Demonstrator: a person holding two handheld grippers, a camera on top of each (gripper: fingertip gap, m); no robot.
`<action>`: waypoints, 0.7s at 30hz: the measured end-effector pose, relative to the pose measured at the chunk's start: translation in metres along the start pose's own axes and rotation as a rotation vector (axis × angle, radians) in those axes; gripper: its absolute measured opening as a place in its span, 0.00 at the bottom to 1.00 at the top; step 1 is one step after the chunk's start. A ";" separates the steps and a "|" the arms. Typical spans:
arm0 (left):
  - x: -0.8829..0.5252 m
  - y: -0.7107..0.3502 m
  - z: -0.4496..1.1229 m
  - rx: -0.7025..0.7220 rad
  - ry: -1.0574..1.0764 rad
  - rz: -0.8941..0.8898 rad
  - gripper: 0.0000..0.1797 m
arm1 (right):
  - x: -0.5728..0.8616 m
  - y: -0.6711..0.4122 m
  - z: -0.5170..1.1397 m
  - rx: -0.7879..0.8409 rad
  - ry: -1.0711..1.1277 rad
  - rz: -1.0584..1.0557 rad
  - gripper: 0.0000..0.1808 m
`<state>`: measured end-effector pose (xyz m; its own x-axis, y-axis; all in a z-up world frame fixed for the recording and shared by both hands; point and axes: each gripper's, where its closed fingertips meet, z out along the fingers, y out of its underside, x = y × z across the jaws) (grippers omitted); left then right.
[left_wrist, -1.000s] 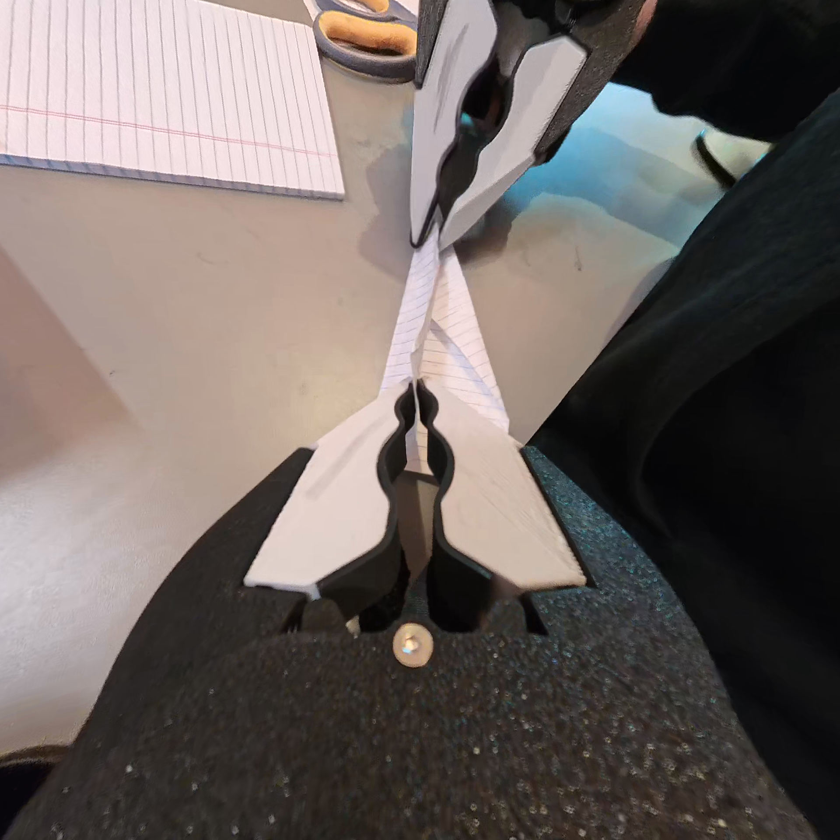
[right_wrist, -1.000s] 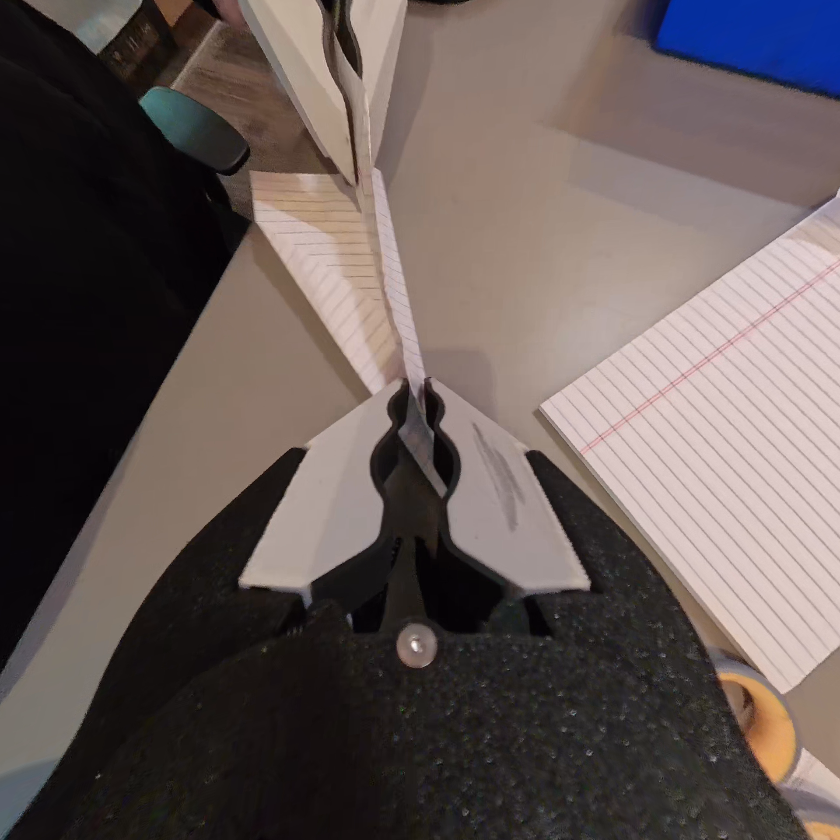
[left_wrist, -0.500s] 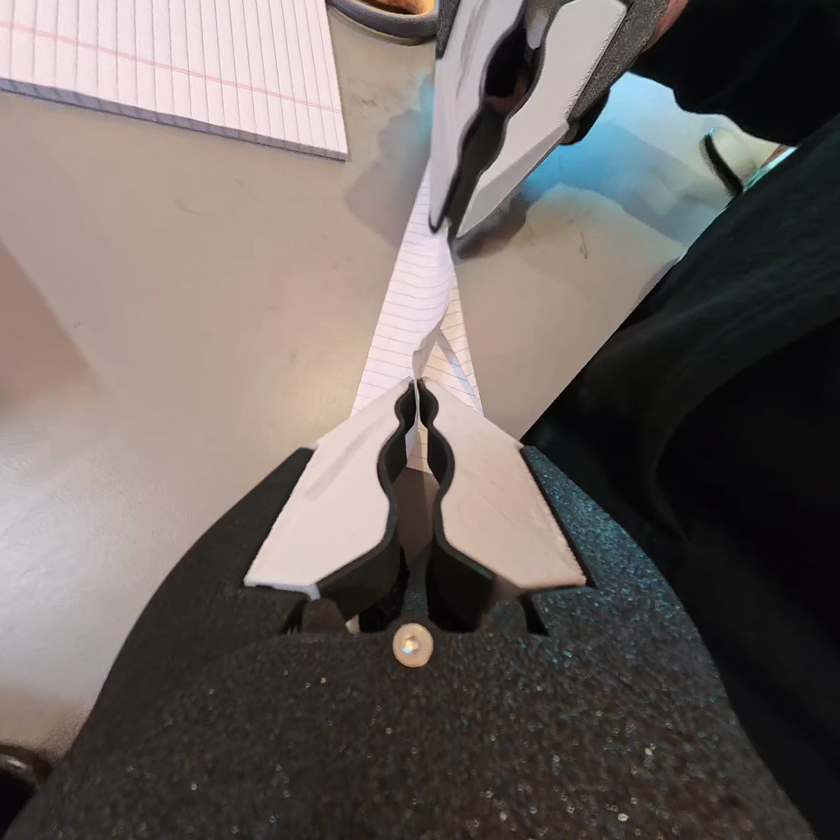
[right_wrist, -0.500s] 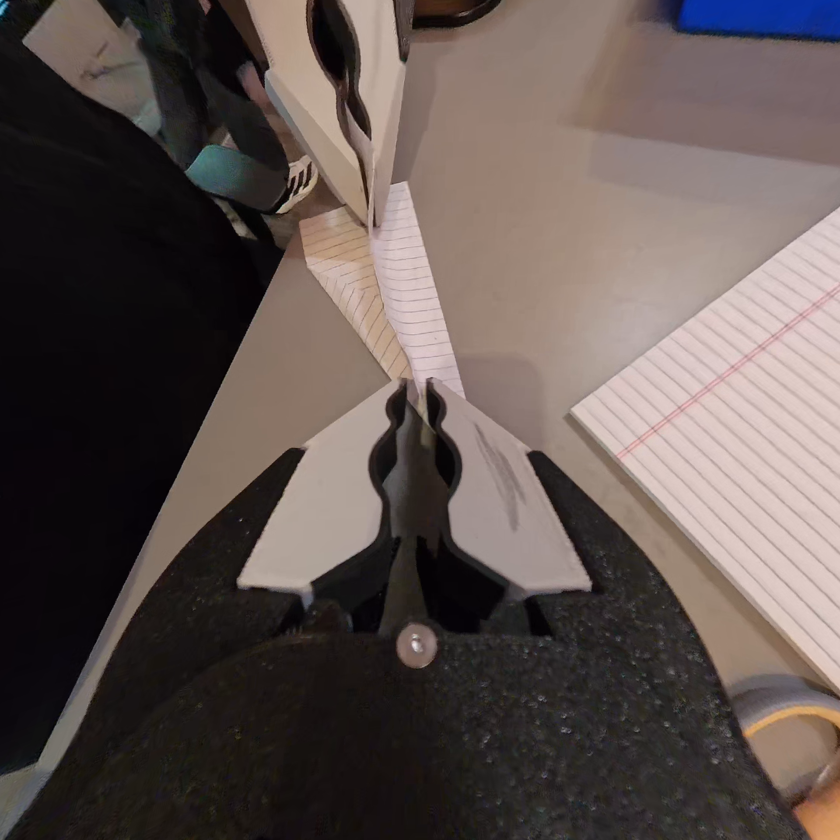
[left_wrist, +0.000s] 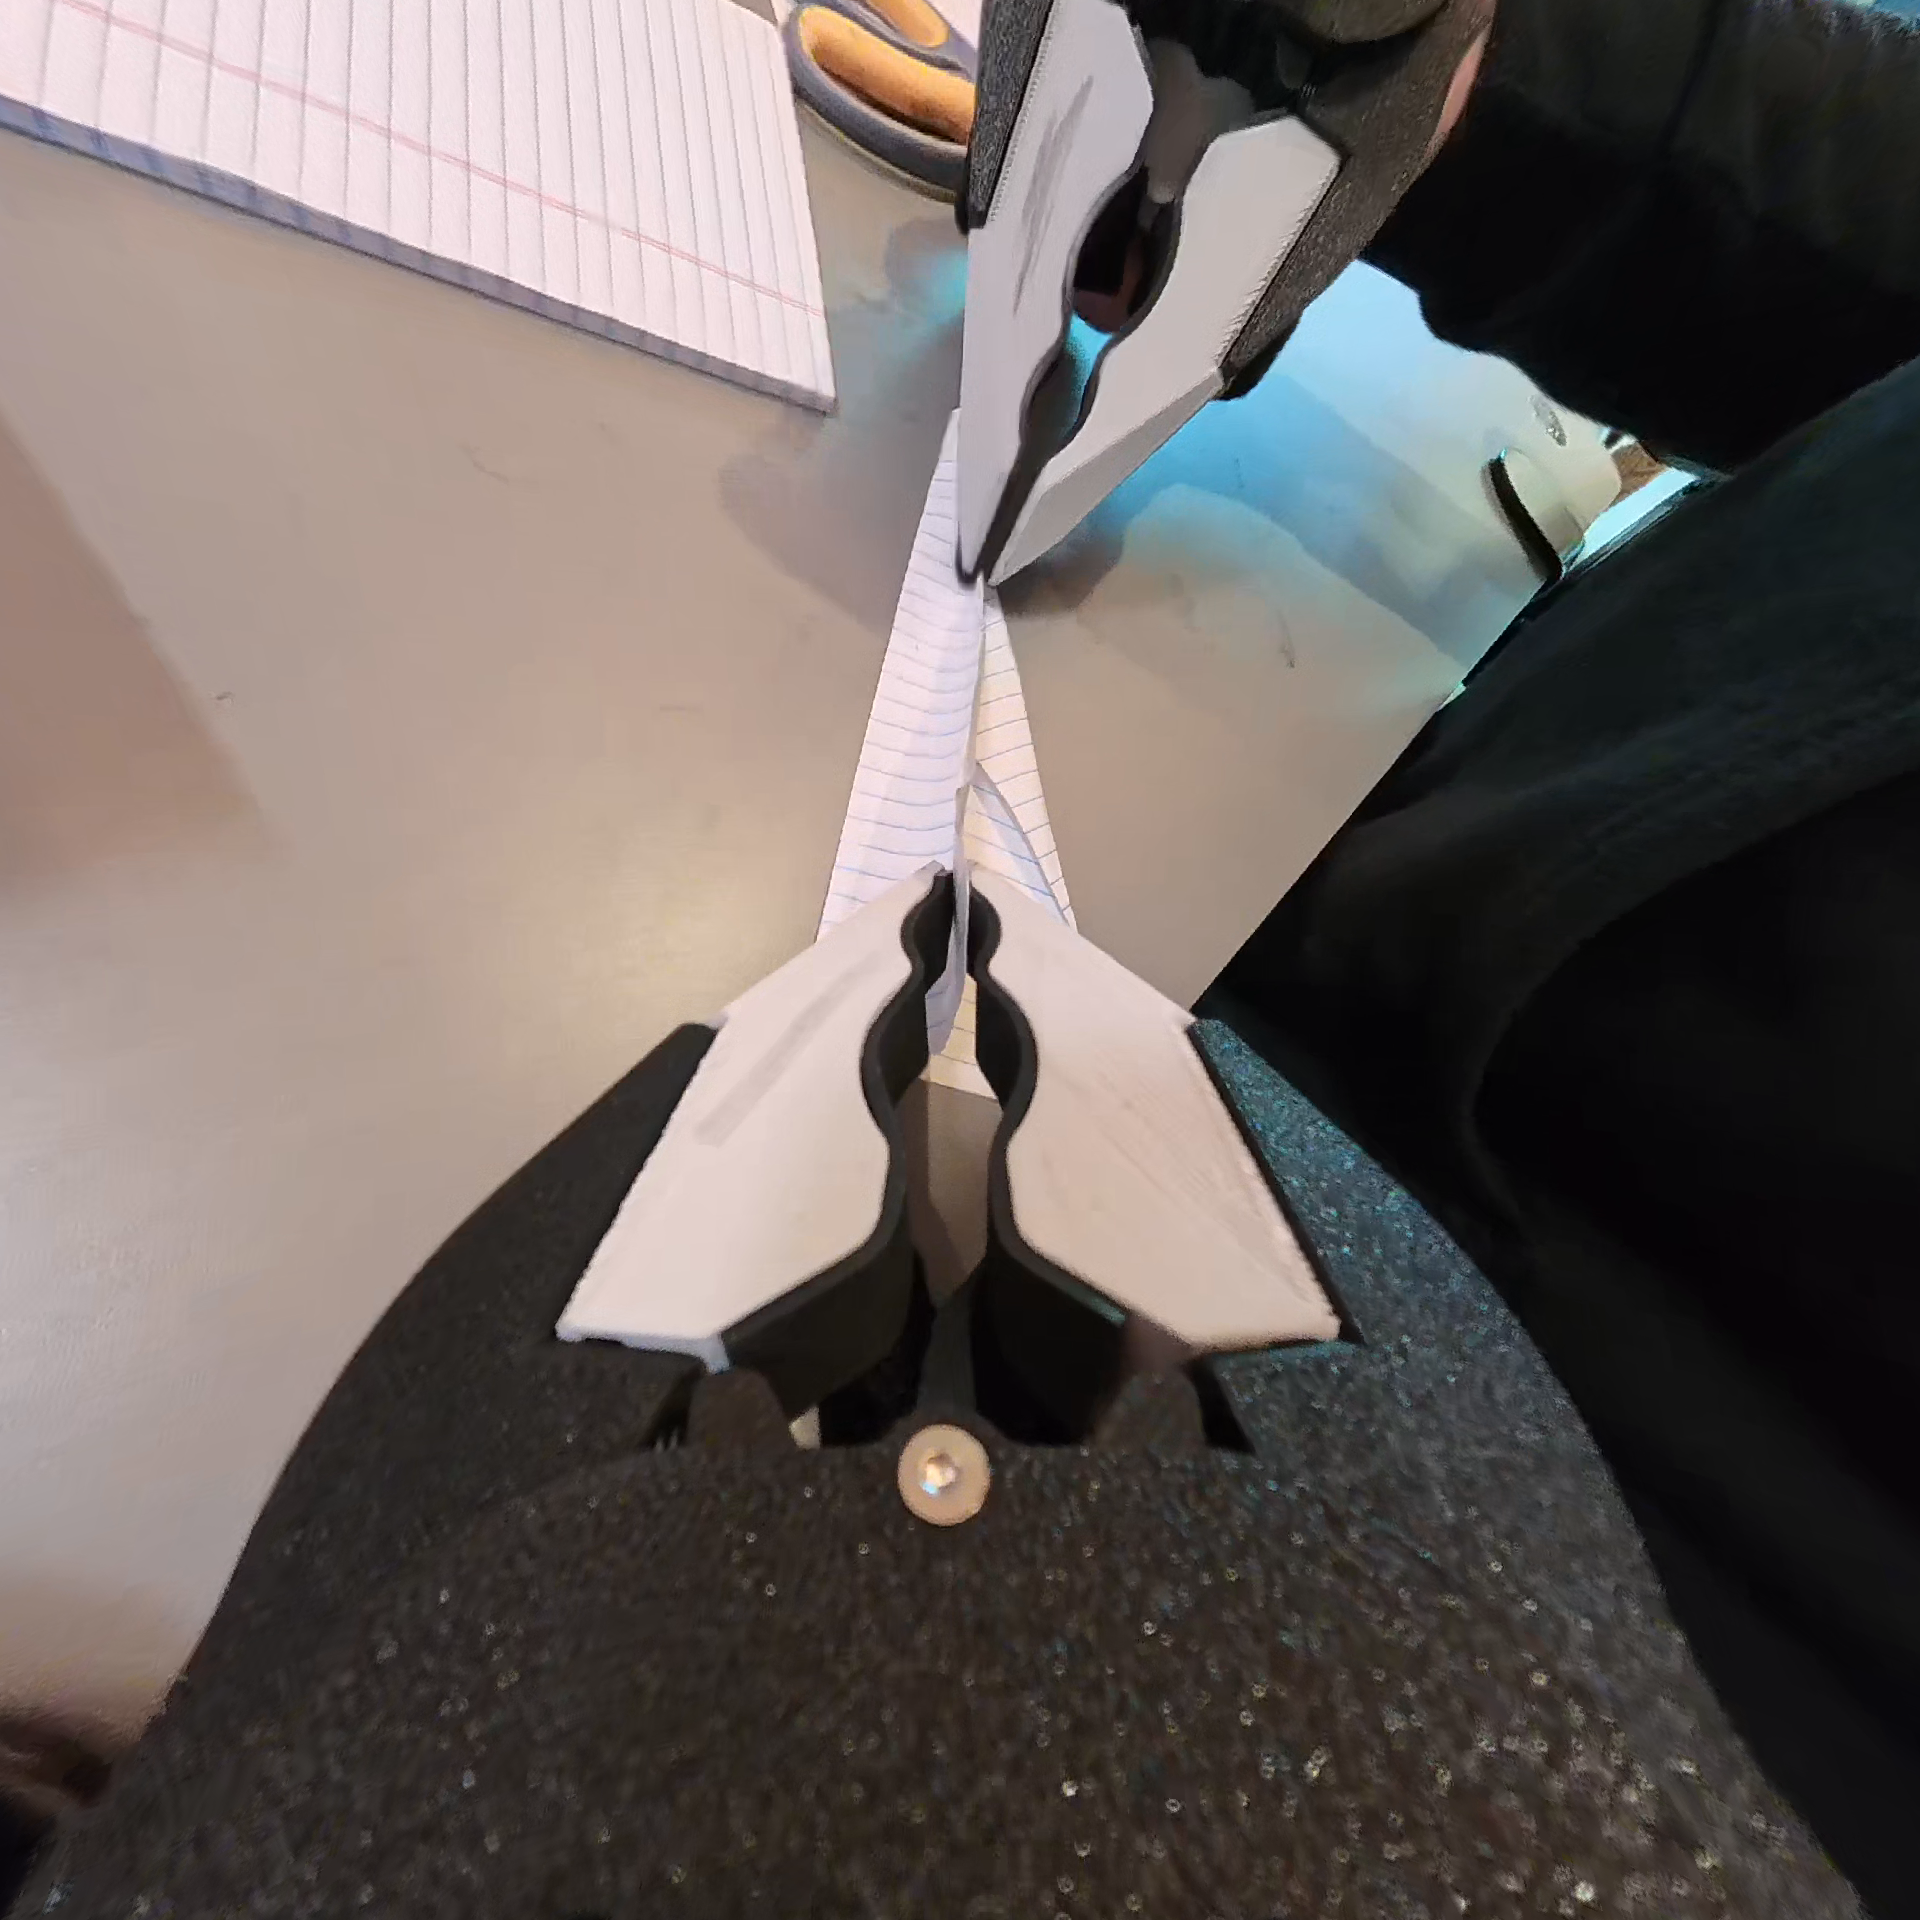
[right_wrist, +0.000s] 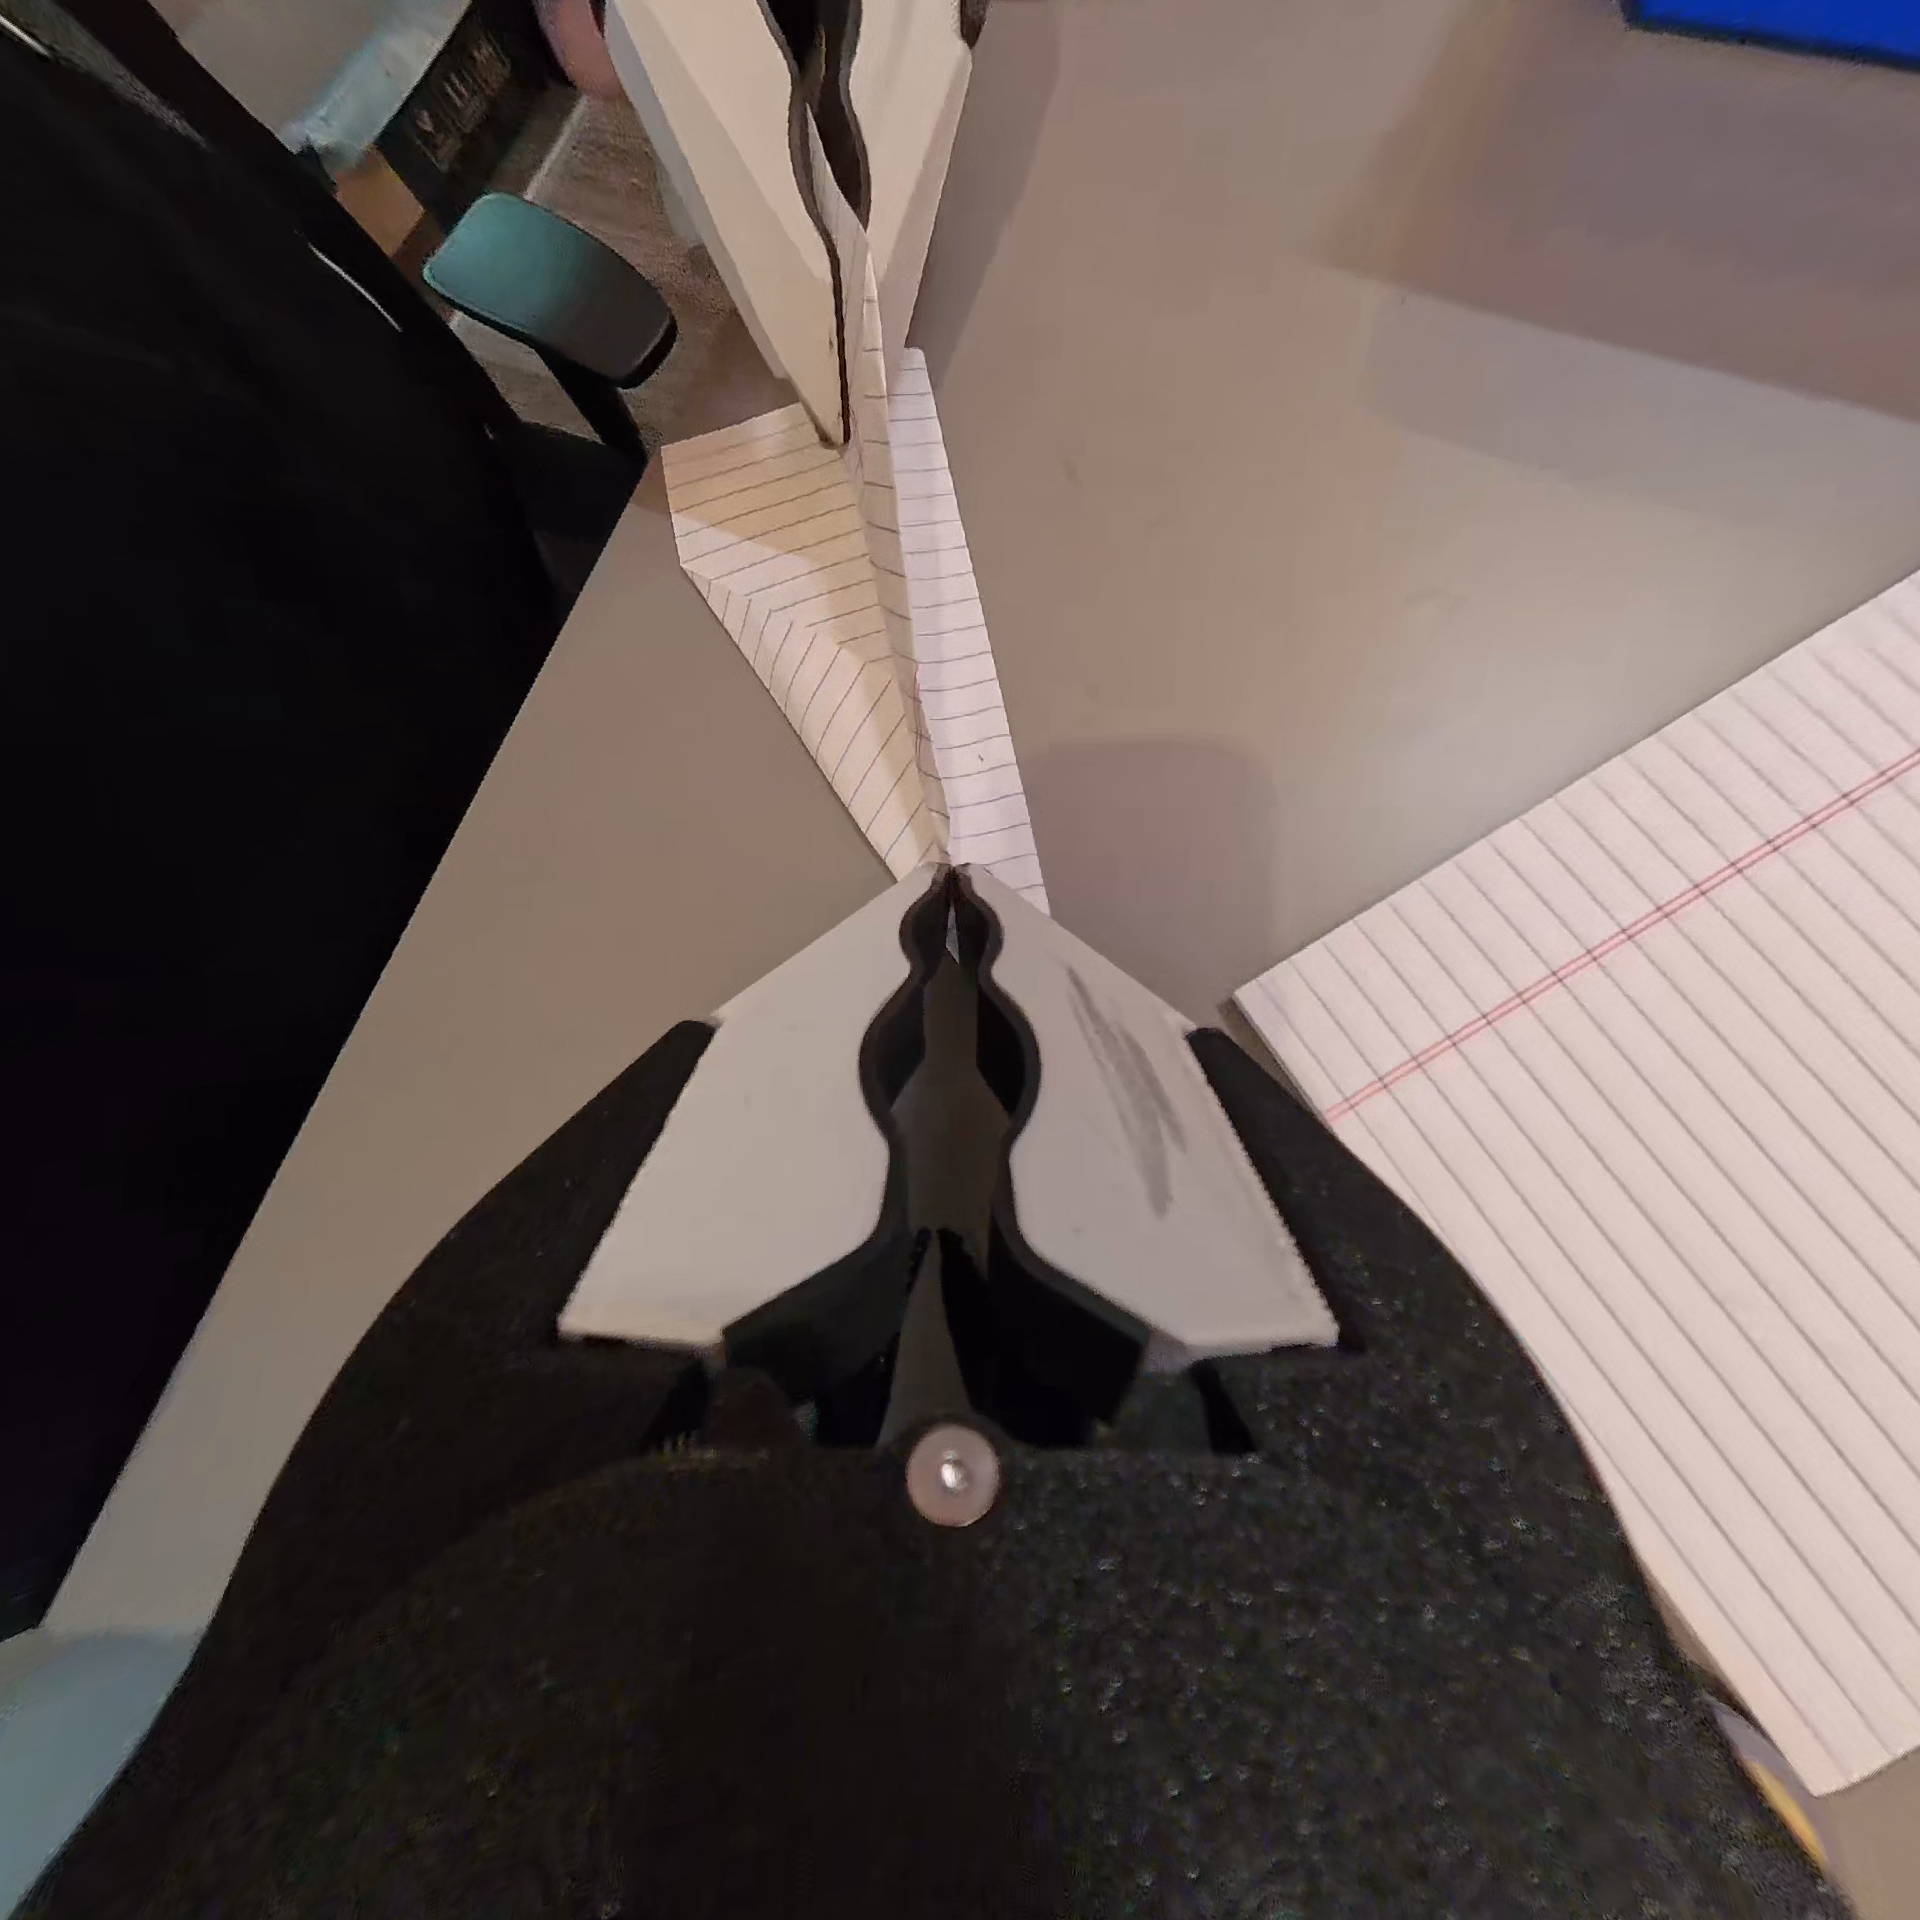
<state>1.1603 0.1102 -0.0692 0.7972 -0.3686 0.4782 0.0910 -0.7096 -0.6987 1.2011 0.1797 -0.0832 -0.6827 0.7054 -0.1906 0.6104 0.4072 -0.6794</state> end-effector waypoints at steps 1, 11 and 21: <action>-0.001 0.001 0.000 -0.003 -0.003 -0.015 0.00 | 0.002 -0.001 0.000 0.007 0.002 0.017 0.00; -0.004 -0.003 -0.006 0.053 0.048 -0.106 0.00 | 0.011 -0.012 -0.003 0.002 0.016 -0.052 0.08; -0.001 -0.007 -0.010 0.066 0.115 -0.119 0.00 | 0.022 -0.013 0.004 -0.042 0.024 -0.113 0.04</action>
<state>1.1531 0.1096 -0.0593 0.7054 -0.3534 0.6145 0.2224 -0.7127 -0.6652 1.1761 0.1878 -0.0810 -0.7384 0.6674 -0.0970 0.5469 0.5085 -0.6650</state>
